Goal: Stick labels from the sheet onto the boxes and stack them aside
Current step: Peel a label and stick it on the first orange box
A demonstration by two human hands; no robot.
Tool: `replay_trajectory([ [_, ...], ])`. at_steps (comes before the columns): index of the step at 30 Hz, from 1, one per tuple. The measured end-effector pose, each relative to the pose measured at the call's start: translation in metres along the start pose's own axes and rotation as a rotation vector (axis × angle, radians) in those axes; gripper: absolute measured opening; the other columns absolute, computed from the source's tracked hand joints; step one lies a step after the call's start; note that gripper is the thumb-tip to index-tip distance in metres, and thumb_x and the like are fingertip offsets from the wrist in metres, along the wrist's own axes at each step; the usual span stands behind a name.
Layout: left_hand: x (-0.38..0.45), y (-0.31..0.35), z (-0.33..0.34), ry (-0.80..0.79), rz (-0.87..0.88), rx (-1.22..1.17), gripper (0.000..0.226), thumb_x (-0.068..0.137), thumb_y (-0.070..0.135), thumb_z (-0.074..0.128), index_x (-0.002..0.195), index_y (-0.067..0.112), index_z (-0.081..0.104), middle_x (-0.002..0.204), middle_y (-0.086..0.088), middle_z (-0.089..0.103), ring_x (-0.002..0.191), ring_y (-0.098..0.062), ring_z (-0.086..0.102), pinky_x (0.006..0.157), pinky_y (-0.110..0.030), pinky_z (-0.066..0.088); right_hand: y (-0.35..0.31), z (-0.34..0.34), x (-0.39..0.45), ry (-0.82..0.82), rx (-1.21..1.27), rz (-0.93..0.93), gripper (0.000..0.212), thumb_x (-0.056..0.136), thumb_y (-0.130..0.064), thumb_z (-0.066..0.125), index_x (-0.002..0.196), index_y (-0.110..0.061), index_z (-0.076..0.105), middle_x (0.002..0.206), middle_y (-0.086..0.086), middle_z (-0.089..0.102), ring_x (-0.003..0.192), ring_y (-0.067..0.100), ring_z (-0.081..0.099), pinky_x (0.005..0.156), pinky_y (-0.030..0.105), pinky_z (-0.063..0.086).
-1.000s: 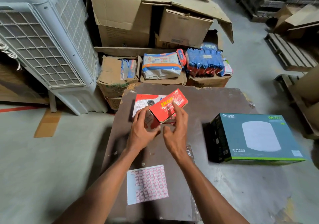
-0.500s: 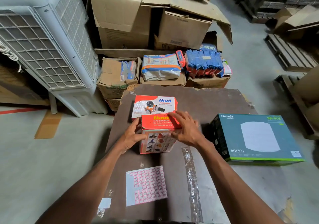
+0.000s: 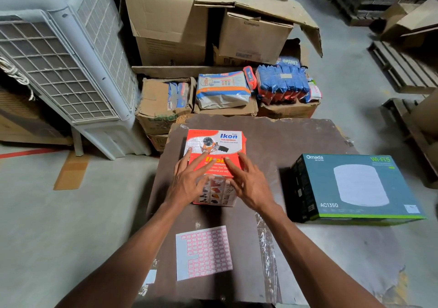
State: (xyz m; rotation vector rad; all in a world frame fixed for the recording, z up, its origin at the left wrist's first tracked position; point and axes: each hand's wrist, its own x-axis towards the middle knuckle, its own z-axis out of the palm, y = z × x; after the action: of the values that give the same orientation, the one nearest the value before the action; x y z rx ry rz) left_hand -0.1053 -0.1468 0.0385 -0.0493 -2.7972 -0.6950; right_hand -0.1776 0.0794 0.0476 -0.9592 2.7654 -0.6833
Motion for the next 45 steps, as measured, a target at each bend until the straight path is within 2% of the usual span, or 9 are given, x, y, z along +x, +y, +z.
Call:
replay_trajectory([
  [3,-0.007,-0.005,0.002,-0.028,-0.026,0.002,0.060,0.097,0.024,0.067,0.150,0.042,0.045,0.164,0.012,0.030,0.156,-0.030,0.009,0.118,-0.058,0.025,-0.005,0.010,-0.010,0.036,-0.033,0.003,0.064,0.101,-0.069,0.023,0.160,-0.049,0.009,0.171,0.006,0.006,0.140,0.033,0.042,0.102,0.049,0.046],
  [6,-0.013,-0.007,0.003,-0.021,-0.023,-0.035,0.058,0.098,0.018,0.064,0.149,0.040,0.048,0.165,0.011,0.029,0.156,-0.030,0.007,0.119,-0.055,0.028,-0.008,0.013,-0.009,0.056,-0.055,-0.005,0.063,0.103,-0.066,0.027,0.160,-0.046,0.012,0.171,0.008,0.008,0.142,0.034,0.038,0.103,0.048,0.045],
  [9,-0.016,-0.009,0.004,-0.017,-0.043,-0.086,0.053,0.100,0.017,0.060,0.147,0.037,0.051,0.165,0.010,0.030,0.156,-0.029,0.004,0.122,-0.053,0.028,-0.011,0.012,-0.006,0.057,-0.109,-0.027,0.067,0.102,-0.067,0.033,0.161,-0.043,0.011,0.171,0.006,0.006,0.154,0.036,0.018,0.114,0.052,0.034],
  [12,-0.018,-0.005,0.002,-0.039,-0.076,-0.101,0.057,0.101,0.029,0.058,0.154,0.038,0.039,0.166,0.014,0.024,0.157,-0.024,-0.002,0.123,-0.054,0.023,-0.013,0.007,-0.005,0.030,-0.072,-0.063,0.080,0.097,-0.072,0.042,0.162,-0.041,0.007,0.172,0.001,0.003,0.157,0.031,0.006,0.120,0.052,0.024],
  [17,-0.018,-0.005,-0.007,-0.052,-0.092,-0.119,0.078,0.096,0.042,0.066,0.160,0.035,0.023,0.168,0.010,0.018,0.156,-0.018,0.004,0.123,-0.052,0.021,-0.013,-0.002,0.000,-0.048,-0.030,-0.016,0.096,0.086,-0.078,0.053,0.161,-0.038,0.010,0.170,0.003,0.008,0.153,0.032,0.019,0.117,0.054,0.029],
  [22,-0.016,-0.010,-0.005,-0.080,-0.129,-0.160,0.085,0.091,0.042,0.072,0.160,0.034,0.024,0.168,0.002,0.018,0.155,-0.019,0.009,0.122,-0.054,0.027,-0.012,0.001,0.006,-0.049,-0.012,-0.003,0.106,0.081,-0.039,0.083,0.161,-0.024,0.015,0.163,0.005,0.023,0.135,0.033,0.046,0.103,0.055,0.049],
  [34,-0.006,-0.014,-0.008,-0.097,-0.146,-0.168,0.096,0.082,0.047,0.081,0.160,0.035,0.025,0.163,0.001,0.026,0.152,-0.018,0.016,0.122,-0.051,0.028,-0.015,-0.001,0.011,-0.069,0.029,0.008,0.101,0.083,-0.022,0.080,0.161,-0.019,0.015,0.161,0.006,0.025,0.135,0.030,0.047,0.105,0.051,0.051],
  [39,-0.001,-0.011,-0.008,-0.112,-0.177,-0.180,0.101,0.078,0.038,0.087,0.158,0.038,0.025,0.157,0.001,0.032,0.146,-0.016,0.020,0.119,-0.046,0.032,-0.014,-0.004,0.011,-0.059,0.065,0.002,0.098,0.082,-0.025,0.080,0.160,-0.020,0.020,0.158,0.004,0.028,0.133,0.030,0.048,0.102,0.052,0.052],
  [45,0.002,-0.012,-0.009,-0.100,-0.159,-0.196,0.102,0.078,0.041,0.087,0.159,0.039,0.025,0.159,0.003,0.031,0.145,-0.016,0.022,0.116,-0.041,0.032,-0.018,-0.005,0.016,-0.041,0.007,0.033,0.098,0.083,-0.057,0.075,0.159,-0.024,0.022,0.157,0.003,0.032,0.134,0.027,0.046,0.111,0.051,0.043],
])
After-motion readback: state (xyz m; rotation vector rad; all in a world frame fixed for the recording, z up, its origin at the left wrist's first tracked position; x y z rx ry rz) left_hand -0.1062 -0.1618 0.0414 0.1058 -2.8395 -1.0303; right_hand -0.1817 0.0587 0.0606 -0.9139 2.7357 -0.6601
